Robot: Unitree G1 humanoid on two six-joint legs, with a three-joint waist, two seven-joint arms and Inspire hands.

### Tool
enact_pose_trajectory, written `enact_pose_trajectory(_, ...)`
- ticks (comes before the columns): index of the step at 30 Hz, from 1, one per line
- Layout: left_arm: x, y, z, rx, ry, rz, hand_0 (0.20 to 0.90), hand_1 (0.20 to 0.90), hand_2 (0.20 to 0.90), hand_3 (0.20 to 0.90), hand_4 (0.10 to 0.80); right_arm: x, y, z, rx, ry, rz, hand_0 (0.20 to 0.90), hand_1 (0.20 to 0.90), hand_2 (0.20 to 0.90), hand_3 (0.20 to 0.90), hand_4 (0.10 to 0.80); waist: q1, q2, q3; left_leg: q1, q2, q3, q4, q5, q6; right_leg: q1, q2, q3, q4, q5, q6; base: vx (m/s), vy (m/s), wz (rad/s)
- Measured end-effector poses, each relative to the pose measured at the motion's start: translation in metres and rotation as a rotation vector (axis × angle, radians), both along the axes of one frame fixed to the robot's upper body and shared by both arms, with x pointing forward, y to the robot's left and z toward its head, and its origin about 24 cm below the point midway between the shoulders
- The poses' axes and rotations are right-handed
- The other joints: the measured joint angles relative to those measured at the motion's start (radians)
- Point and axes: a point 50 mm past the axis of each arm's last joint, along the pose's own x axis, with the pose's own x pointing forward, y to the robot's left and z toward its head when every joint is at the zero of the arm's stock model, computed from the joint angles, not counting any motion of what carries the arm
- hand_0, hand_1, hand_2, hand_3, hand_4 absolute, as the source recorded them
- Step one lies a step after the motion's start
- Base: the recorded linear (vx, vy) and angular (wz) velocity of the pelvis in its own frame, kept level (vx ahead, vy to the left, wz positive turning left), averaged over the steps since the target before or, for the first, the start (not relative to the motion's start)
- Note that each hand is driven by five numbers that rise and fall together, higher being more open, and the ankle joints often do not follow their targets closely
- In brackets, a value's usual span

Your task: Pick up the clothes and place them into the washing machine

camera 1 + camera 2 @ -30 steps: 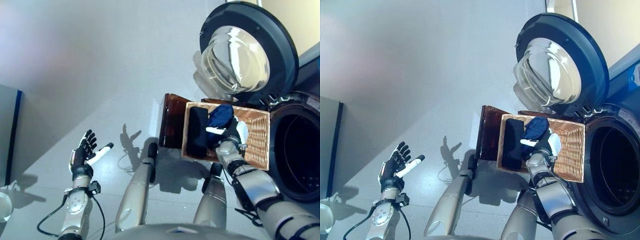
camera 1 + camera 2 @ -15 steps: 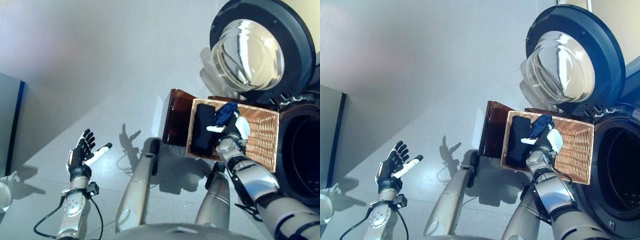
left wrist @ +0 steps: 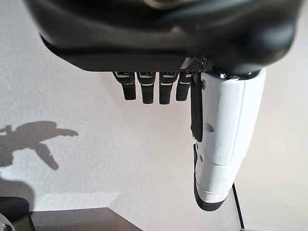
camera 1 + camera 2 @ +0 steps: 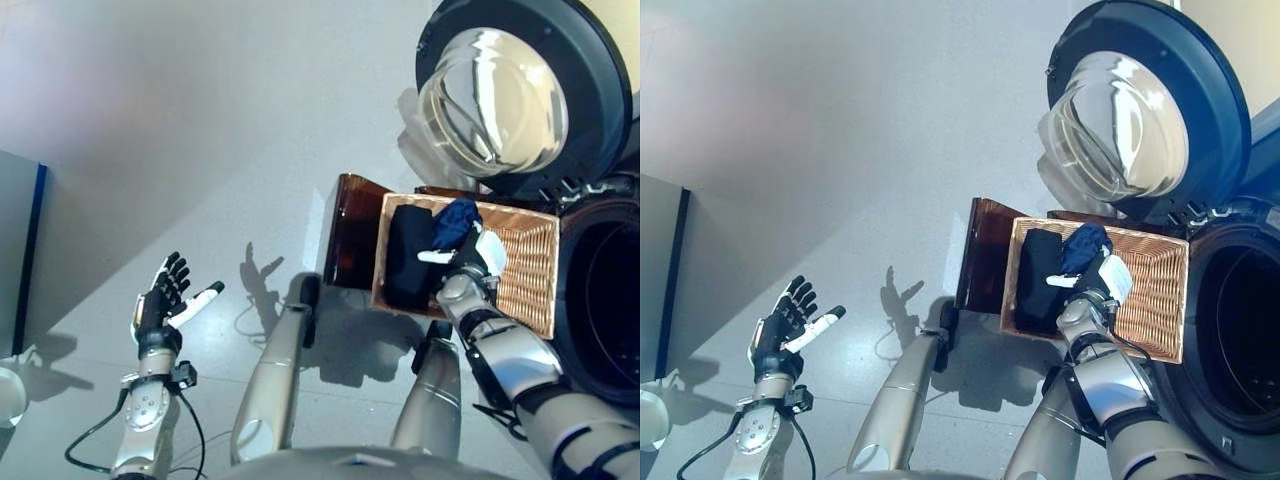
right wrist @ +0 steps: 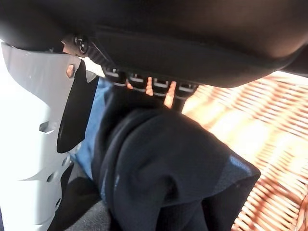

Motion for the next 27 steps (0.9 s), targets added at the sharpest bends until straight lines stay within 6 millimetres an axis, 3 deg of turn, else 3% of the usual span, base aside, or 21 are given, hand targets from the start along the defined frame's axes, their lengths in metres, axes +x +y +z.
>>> enact_pose_trajectory(1, 0.0, 0.001, 0.001, 0.007, -0.001, -0.002, 0.9, 0.9, 0.9, 0.9, 0.8, 0.0, -0.001, 0.001, -0.002, -0.002, -0.001, 0.398, 0.398, 0.398, 0.398, 0.441, 0.0, 0.0, 0.0, -0.007, 0.0, 0.0, 0.006, -0.002, 0.001, -0.007, 0.0, 0.003, 0.006, -0.001, 0.001, -0.033, 0.008, -0.04)
enact_pose_trajectory(2, 0.0, 0.002, 0.001, 0.012, 0.0, -0.003, 0.9, 0.9, 0.9, 0.9, 0.8, 0.001, -0.002, 0.002, -0.004, -0.005, -0.001, 0.222, 0.222, 0.222, 0.222, 0.316, 0.0, 0.0, 0.0, -0.015, -0.001, 0.004, 0.013, -0.003, 0.001, -0.018, 0.0, 0.01, 0.012, -0.001, 0.001, -0.035, 0.007, -0.04)
enact_pose_trajectory(16, -0.002, 0.003, 0.001, 0.013, 0.003, -0.004, 0.9, 0.9, 0.9, 0.9, 0.8, 0.0, -0.021, 0.011, -0.072, -0.008, -0.014, 0.2, 0.2, 0.2, 0.2, 0.3, 0.001, 0.014, -0.005, -0.053, -0.003, 0.017, 0.04, 0.0, -0.002, -0.067, 0.004, 0.043, 0.056, -0.014, 0.012, -0.005, -0.003, 0.0)
enact_pose_trajectory(27, -0.003, 0.003, 0.001, 0.012, 0.005, -0.01, 0.9, 0.9, 0.9, 0.9, 0.8, -0.002, -0.022, 0.01, -0.065, -0.013, -0.032, 0.2, 0.2, 0.2, 0.2, 0.3, 0.0, 0.016, -0.007, -0.05, 0.001, 0.017, 0.041, -0.008, -0.001, -0.066, 0.004, 0.043, 0.063, -0.024, 0.013, 0.001, 0.0, 0.0)
